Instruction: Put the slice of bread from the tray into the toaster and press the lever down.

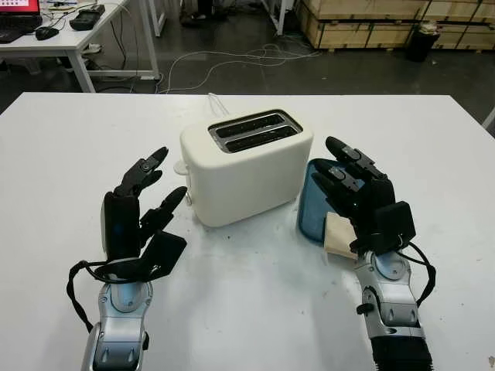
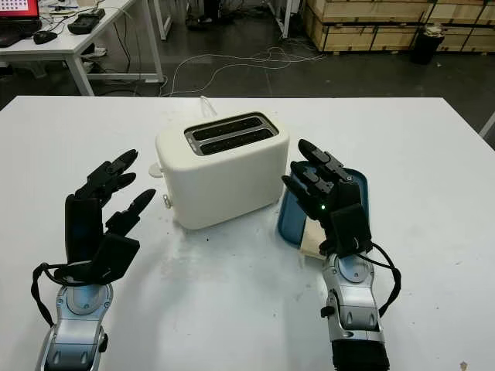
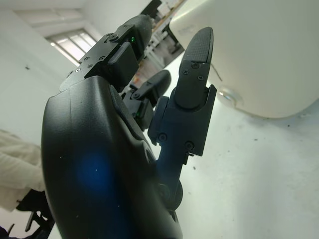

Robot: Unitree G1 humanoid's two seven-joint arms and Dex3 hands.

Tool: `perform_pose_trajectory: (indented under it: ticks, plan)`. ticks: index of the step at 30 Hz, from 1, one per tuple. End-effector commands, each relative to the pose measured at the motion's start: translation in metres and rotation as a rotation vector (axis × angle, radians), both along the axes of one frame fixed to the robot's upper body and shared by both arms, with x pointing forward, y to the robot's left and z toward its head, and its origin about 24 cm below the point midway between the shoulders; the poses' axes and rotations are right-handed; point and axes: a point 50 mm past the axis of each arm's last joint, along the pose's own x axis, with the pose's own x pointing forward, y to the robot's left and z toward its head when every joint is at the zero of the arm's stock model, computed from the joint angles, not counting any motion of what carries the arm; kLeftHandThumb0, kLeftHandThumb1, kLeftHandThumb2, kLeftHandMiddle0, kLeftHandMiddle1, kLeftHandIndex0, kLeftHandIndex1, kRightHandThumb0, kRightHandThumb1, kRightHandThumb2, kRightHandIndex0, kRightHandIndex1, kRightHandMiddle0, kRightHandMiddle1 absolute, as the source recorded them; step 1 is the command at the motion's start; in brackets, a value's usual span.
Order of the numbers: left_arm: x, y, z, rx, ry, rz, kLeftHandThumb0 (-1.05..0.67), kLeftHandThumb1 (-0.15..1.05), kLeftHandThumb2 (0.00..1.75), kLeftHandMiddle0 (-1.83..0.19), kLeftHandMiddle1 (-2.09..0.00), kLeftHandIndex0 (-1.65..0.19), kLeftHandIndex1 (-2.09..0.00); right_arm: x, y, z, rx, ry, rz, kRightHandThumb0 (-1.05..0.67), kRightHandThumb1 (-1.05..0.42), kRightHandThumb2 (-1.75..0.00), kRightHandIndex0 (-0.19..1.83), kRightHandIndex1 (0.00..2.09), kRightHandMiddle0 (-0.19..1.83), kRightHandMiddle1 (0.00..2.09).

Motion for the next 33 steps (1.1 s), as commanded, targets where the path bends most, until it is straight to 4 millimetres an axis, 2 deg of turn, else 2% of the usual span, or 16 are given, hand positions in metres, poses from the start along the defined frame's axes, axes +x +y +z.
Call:
perform_pose_trajectory:
  ticks: [1,10,15,19,24,33]
  plan:
    - [0.003,-0.001,0.004,0.004,-0.03,-0.002,-0.38,0.92,0.01,-0.52,-0.59,-0.66,-0.06,0.003,-0.001,0.005,-0.002,-0.016,0.0,-0.49,-0.78,0.0,0.71,0.07,0.68,0.01]
    - [0.004,-0.001,0.005,0.0,-0.037,-0.013,-0.39,0.92,0.02,-0.52,-0.62,-0.66,-0.05,0.004,-0.002,0.009,-0.008,-0.027,0.002,-0.46,-0.79,0.0,0.7,0.04,0.68,0.0]
    - [0.005,0.0,0.006,0.001,-0.047,-0.013,-0.39,0.92,0.02,-0.51,-0.64,-0.66,-0.05,0.001,-0.005,0.012,-0.073,-0.06,0.013,-0.48,-0.8,0.0,0.69,0.03,0.67,0.0]
    - [0.006,-0.001,0.008,0.009,-0.054,-0.016,-0.41,0.92,0.02,-0.51,-0.65,-0.67,-0.04,-0.01,-0.014,0.017,-0.199,-0.118,-0.005,-0.49,-0.8,0.0,0.69,0.02,0.65,0.0]
    - [0.007,0.0,0.009,0.007,-0.053,-0.02,-0.41,0.92,0.02,-0.49,-0.66,-0.66,-0.04,-0.029,-0.029,0.022,-0.46,-0.197,-0.044,-0.54,-0.81,-0.01,0.69,0.02,0.65,0.0]
    - [0.008,0.0,0.008,0.001,-0.049,-0.022,-0.4,0.92,0.02,-0.48,-0.69,-0.67,-0.03,-0.062,-0.05,0.012,-0.86,-0.244,0.033,-0.47,-0.76,0.0,0.6,0.0,0.57,0.0]
